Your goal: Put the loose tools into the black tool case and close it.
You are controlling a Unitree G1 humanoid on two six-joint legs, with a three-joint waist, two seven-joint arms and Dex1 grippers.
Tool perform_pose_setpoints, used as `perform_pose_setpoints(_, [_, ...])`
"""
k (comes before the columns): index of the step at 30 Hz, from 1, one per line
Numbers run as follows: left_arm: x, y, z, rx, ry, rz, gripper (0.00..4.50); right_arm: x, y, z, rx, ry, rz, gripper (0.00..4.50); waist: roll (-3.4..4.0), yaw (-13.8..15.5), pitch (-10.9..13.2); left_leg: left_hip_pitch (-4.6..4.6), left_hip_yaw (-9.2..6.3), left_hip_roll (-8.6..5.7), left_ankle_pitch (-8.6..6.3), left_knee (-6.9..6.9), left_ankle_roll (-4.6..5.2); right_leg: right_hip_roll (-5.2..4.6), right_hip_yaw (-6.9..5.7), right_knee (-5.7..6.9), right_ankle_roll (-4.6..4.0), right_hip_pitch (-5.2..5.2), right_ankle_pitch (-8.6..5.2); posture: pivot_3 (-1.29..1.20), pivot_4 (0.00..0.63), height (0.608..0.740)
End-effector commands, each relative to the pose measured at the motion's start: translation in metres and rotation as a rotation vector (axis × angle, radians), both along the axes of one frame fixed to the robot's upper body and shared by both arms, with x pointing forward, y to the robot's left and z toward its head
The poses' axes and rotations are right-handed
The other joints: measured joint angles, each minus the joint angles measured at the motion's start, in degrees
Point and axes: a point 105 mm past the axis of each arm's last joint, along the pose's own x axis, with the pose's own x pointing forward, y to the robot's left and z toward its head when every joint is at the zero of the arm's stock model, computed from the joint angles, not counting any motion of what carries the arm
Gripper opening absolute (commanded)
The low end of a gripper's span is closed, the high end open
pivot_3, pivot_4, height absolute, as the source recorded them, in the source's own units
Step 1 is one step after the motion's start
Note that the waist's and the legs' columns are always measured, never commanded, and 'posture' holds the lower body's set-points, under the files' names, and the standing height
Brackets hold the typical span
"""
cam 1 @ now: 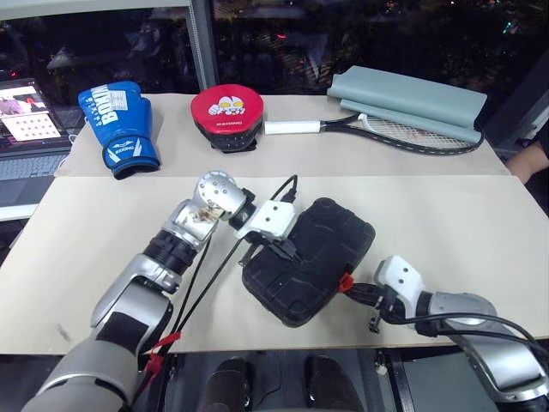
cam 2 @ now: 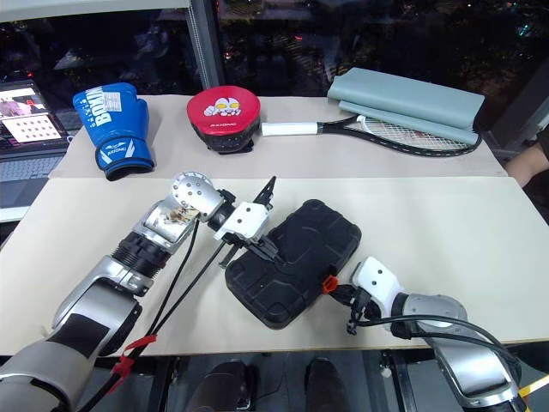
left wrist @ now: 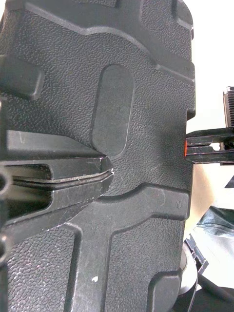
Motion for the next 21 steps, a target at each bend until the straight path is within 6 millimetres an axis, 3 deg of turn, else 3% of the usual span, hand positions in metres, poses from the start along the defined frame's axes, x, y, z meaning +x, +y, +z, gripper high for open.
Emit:
perform_pose_setpoints(1, [-0.005,-0.002,-0.02,0.07,0.018,-0.016,0.06,0.003,0.015,0.052,0.063,-0.17,0.07,0.0,0.04,-0.32,-0.02,0.03,0.0,0.0,0.0,0.0,0.0,0.01,0.01,0.01,-0.02,0.0,0.01,0.0,0.15,0.736])
perform_pose_setpoints(4, [-0.003,-0.004,-0.02,0.066,0.017,-0.017,0.06,0.002,0.016,0.057,0.071,-0.161,0.073,0.0,0.08,-0.04,-0.05,0.11,-0.09,0.02,0.0,-0.01,0.0,0.06,-0.01,0.01,-0.02,0.1,0.0,0.0,0.15,0.736])
perform_pose_setpoints(11, [-0.001,-0.004,-0.019,0.06,0.014,-0.012,0.06,-0.013,0.0,0.046,0.01,-0.081,0.047,0.0,0.09,1.03,-0.06,-0.02,-0.07,-0.05,-0.01,0.0,0.01,-0.04,-0.06,-0.15,0.05,0.1,0.02,0.0,0.15,0.736])
perform_pose_setpoints(17, [0.0,-0.003,-0.018,0.06,0.01,-0.009,0.06,-0.025,-0.009,0.02,-0.034,0.003,0.031,0.0,0.1,0.98,-0.07,0.02,-0.09,-0.01,-0.01,0.0,0.01,0.0,-0.08,-0.12,0.04,0.13,0.02,0.0,0.15,0.736])
perform_pose_setpoints(21, [0.002,-0.003,-0.016,0.061,0.005,-0.005,0.06,-0.017,-0.004,0.007,-0.013,0.009,0.003,0.0,0.08,0.91,-0.08,0.06,-0.07,-0.01,0.0,0.01,0.01,0.0,-0.05,-0.13,0.05,0.16,0.01,0.0,0.15,0.736])
